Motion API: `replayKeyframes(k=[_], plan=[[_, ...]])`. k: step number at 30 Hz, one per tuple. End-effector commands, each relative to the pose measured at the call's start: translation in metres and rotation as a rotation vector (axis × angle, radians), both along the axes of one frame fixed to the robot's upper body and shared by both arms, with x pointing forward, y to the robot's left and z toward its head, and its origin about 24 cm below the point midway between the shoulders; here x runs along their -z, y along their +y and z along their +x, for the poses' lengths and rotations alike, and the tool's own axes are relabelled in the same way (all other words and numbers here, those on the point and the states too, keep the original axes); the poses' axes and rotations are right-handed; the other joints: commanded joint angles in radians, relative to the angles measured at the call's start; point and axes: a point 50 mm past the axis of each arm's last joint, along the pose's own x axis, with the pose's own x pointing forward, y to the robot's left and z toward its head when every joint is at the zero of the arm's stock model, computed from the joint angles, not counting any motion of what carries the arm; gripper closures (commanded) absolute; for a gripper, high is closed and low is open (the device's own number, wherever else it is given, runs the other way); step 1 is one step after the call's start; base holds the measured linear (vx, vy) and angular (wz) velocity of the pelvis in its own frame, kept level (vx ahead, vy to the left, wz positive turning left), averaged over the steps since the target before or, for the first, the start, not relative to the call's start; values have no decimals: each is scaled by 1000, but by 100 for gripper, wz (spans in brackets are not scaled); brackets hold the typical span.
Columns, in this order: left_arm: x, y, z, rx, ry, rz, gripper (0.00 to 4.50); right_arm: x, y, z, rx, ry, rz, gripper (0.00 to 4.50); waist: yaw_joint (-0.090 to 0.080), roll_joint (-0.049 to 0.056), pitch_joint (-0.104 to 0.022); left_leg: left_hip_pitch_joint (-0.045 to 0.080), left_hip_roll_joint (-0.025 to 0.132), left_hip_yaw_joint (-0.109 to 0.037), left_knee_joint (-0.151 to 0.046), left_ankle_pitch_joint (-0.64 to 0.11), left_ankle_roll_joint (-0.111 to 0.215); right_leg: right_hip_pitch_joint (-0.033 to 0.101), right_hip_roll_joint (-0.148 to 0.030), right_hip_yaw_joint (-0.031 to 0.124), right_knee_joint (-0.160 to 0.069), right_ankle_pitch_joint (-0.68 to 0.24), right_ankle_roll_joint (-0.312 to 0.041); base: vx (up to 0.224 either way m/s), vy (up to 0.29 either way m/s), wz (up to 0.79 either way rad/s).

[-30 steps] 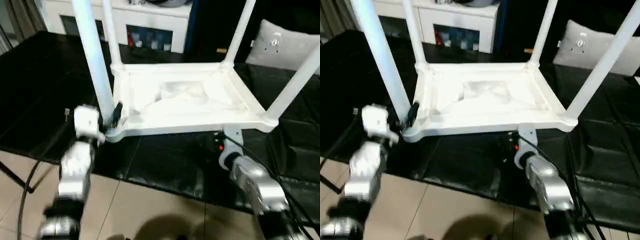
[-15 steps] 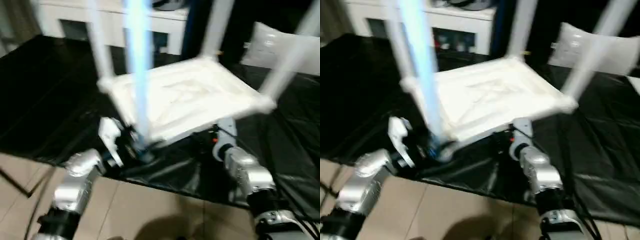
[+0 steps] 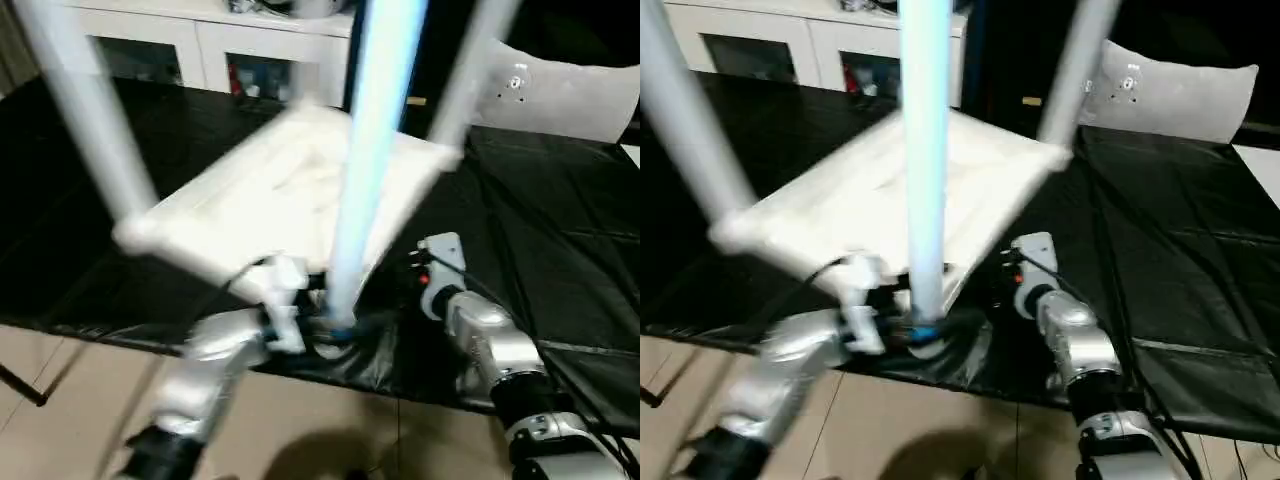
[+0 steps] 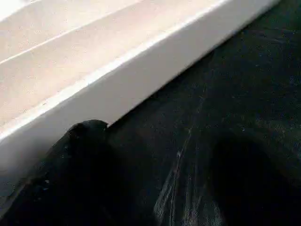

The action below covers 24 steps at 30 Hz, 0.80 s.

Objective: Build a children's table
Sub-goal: Rotate table base

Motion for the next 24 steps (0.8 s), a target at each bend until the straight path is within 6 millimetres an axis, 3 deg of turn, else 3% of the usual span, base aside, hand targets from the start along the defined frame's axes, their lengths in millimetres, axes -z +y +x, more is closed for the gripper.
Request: replayKeyframes(k=[1,6,13,14,17,21,24], plan=[[-5,-22,-8,94,-24,8,10,-9,24,4,-104,-44,26,0,12,3,-65,-7,40,-13,-70,-198,33,58,-63,57,-60,-271,-187,0,0,0],[-6,-24,-7,80,-31,9,10,-7,21,4,-88,-45,7,0,12,6,-63,-4,42,-13,-70,-206,37,58,-61,55,-62,-277,-195,0,0,0],[-5,-12,3,-11,-72,85,10,-10,-13,6,3,-70,-33,0,24,6,-59,6,41,-13,-73,-265,20,53,-58,54,-73,-365,-158,0,0,0],[-5,-5,6,-34,-78,106,10,-13,-26,5,19,-85,-39,0,27,7,-59,6,41,-13,-72,-265,20,53,-59,55,-72,-367,-155,0,0,0],[-5,1,7,-34,-76,126,10,-17,-37,3,19,-102,-45,0,36,6,-61,8,39,-11,-71,-248,24,52,-56,55,-69,-342,-155,0,0,0],[-4,15,7,-14,-70,193,10,-29,-53,-4,-48,-156,-40,0,39,6,-62,4,40,-13,-72,-240,35,56,-57,54,-67,-339,-152,0,0,0],[-1,38,6,86,-48,277,10,-46,-67,-21,-241,-202,-45,0,45,5,-60,3,39,-14,-73,-241,59,59,-55,54,-69,-339,-144,0,0,0]])
